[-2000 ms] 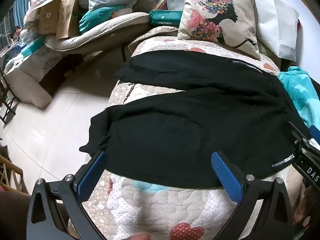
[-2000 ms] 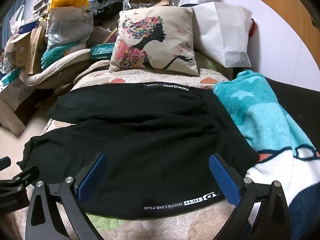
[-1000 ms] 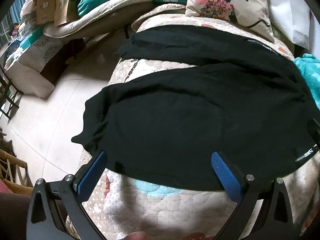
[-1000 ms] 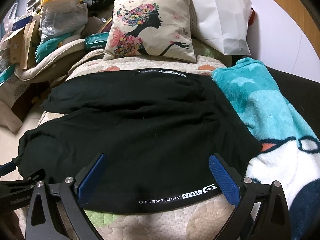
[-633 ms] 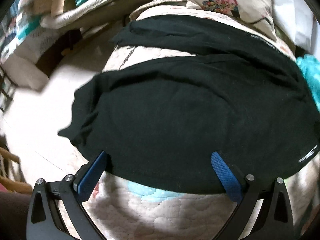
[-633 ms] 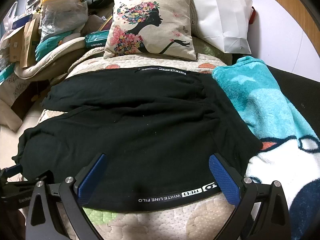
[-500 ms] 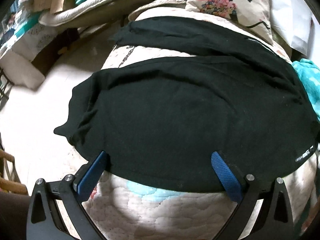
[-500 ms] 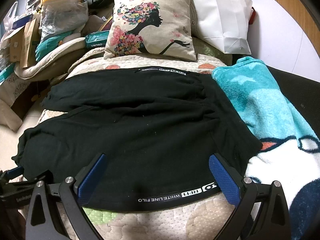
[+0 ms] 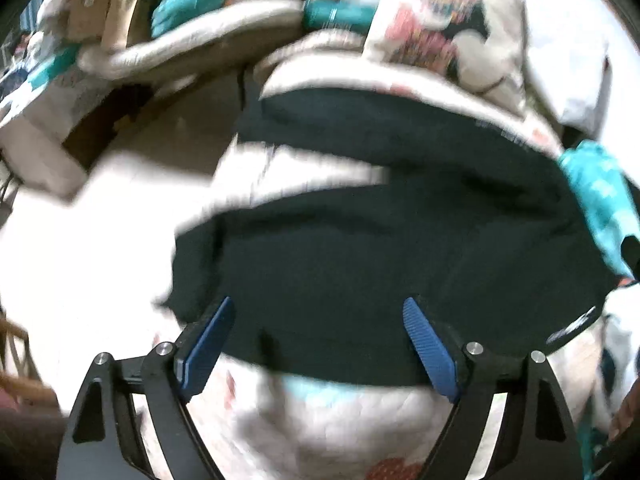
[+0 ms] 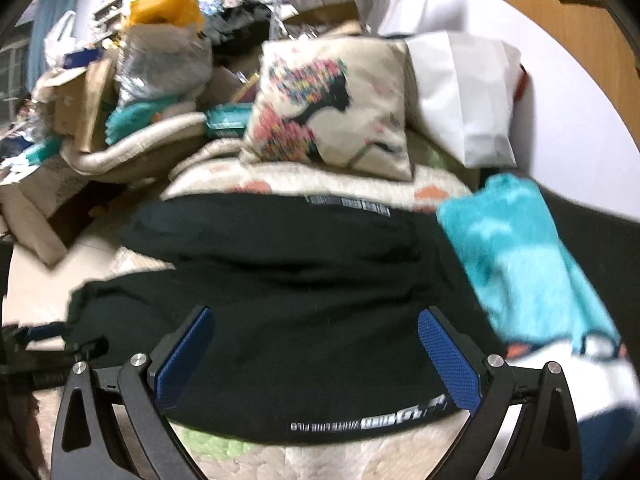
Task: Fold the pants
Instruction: 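Close the left gripper on one waistband corner while the right gripper grasps the other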
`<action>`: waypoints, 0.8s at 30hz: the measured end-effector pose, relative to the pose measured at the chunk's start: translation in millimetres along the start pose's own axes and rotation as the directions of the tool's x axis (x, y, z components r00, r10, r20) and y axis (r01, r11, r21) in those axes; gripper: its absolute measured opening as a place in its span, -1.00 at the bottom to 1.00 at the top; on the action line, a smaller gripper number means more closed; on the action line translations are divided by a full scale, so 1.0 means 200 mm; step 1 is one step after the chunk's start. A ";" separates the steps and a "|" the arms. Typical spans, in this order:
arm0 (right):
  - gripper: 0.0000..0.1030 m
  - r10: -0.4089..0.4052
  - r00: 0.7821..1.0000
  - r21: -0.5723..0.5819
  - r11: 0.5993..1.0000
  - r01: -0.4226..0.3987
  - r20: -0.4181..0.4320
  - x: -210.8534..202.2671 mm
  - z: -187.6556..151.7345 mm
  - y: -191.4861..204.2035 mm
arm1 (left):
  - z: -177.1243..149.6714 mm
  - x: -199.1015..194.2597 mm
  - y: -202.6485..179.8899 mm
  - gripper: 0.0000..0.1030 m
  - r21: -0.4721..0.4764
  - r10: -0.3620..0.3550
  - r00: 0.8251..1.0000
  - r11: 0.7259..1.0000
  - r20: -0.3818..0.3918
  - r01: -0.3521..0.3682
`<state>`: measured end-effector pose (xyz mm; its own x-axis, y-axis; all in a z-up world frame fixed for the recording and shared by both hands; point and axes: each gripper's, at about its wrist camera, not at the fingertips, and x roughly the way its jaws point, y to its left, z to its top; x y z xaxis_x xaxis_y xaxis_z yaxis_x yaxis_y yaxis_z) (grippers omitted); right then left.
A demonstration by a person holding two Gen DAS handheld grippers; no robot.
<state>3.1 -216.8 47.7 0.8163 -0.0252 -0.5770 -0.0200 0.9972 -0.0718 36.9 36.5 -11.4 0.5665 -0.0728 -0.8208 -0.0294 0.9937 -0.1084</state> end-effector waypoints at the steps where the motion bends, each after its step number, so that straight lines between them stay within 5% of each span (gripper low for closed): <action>1: 1.00 0.018 1.000 -0.015 1.000 -0.018 0.013 -0.02 0.07 -0.03 | 0.08 -0.03 0.01 0.67 0.021 0.002 0.999 1.000 0.034 -0.003; 4: 1.00 0.096 0.995 -0.044 0.995 -0.094 0.033 -0.06 0.23 -0.11 | 0.29 -0.03 0.05 0.67 0.062 0.001 0.999 0.998 0.055 -0.004; 8: 0.97 0.189 0.980 0.002 0.982 -0.190 -0.060 0.07 0.41 -0.26 | 0.57 0.12 0.17 0.67 0.057 -0.019 0.998 0.998 0.056 0.016; 12: 0.69 0.217 0.962 0.032 0.976 -0.215 -0.166 0.36 0.50 -0.40 | 0.78 0.32 0.35 0.36 -0.013 -0.037 0.999 0.999 0.028 0.037; 18: 0.48 0.256 0.911 0.129 0.966 -0.226 -0.324 0.87 0.57 -0.57 | 1.00 0.65 0.49 0.36 -0.065 -0.064 0.998 0.996 -0.016 0.062; 24: 0.48 0.309 0.873 0.166 0.950 -0.265 -0.376 1.23 0.66 -0.61 | 1.16 0.91 0.56 0.36 -0.092 -0.118 0.993 0.989 -0.024 0.115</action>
<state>282.5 -334.7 21.7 0.4896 0.2600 -0.8323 -0.1393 0.9656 0.2197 327.4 154.8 -42.6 0.5459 -0.1911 -0.8158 -0.0402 0.9666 -0.2533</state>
